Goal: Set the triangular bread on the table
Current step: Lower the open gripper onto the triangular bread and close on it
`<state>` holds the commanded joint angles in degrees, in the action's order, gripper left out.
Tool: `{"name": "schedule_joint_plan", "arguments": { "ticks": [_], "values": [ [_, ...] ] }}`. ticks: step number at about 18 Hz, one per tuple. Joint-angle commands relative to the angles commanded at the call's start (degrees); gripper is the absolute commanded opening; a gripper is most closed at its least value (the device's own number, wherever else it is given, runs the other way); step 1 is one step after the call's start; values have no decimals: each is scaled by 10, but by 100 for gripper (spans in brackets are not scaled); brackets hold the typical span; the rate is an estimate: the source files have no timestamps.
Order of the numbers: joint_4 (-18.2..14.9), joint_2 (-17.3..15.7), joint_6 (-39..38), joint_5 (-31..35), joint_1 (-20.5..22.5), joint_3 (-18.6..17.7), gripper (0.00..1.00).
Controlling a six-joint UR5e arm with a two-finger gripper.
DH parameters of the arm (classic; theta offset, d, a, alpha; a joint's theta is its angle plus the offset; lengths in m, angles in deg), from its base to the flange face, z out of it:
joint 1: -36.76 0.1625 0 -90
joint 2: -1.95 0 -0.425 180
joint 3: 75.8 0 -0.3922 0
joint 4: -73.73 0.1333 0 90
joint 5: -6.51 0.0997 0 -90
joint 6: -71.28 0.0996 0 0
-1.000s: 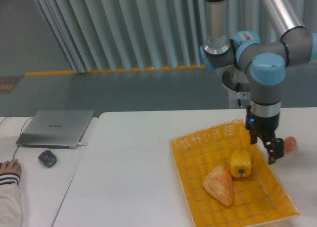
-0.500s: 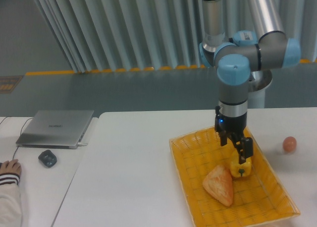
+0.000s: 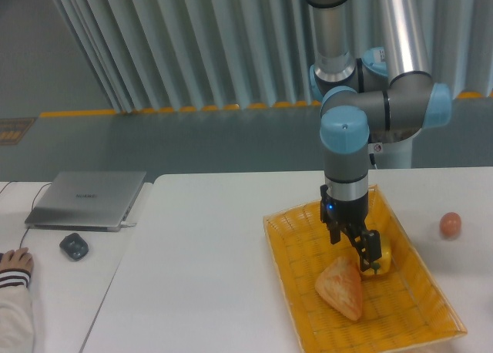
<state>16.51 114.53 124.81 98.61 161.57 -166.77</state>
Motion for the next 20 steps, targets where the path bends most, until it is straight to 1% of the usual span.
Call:
{"name": "schedule_joint_plan", "arguments": {
  "ticks": [2, 4, 15, 16, 18, 20],
  "values": [
    [13, 13, -12, 13, -2, 0, 100],
    [25, 23, -22, 27, -15, 2, 100],
    [27, 34, -24, 34, -20, 2, 100],
    [27, 35, -23, 34, -20, 2, 99],
    [27, 35, -21, 34, -20, 2, 92],
    [27, 37, -19, 34, -20, 1, 89]
  ]
}}
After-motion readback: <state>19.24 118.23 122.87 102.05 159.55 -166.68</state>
